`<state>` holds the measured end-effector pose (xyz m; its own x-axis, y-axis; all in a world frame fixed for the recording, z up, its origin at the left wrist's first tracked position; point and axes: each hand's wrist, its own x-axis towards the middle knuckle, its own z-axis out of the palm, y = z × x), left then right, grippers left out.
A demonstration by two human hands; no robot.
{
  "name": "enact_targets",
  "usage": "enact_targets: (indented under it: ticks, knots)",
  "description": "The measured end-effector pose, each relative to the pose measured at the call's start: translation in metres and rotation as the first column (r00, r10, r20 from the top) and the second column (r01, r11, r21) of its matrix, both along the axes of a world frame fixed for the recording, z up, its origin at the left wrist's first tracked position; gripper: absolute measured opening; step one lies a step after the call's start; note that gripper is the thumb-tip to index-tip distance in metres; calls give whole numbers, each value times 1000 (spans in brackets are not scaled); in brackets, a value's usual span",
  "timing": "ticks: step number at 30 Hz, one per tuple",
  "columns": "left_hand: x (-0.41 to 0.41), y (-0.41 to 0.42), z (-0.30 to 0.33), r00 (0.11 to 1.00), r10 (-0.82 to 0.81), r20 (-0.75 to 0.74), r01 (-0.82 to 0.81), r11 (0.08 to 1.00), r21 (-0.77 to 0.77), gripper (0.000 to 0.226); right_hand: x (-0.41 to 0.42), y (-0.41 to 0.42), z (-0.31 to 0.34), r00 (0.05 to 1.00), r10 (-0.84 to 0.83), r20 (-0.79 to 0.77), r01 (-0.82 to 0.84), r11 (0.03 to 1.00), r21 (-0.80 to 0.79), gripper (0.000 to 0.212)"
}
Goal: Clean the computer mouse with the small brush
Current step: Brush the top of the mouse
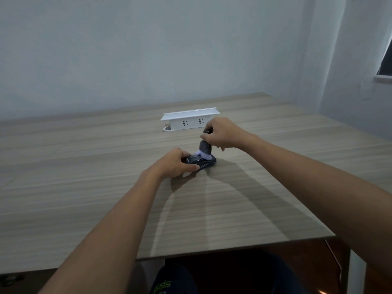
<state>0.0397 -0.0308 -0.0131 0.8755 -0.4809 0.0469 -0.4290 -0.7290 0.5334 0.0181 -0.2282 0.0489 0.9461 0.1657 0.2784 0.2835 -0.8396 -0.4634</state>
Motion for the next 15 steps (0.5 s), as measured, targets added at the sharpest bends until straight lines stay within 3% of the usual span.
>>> enact_targets:
  ticks: [6,15]
  knots:
    - [-2,-5,1,997,73,18,-74,997,20,32,-7,-18,-10,995,-100,26,101,994,-52,28]
    - [-11,-11,-3,968,250,27,-248,967,-64,48,-19,-26,-21,991,-125,-51,133,970,203,22]
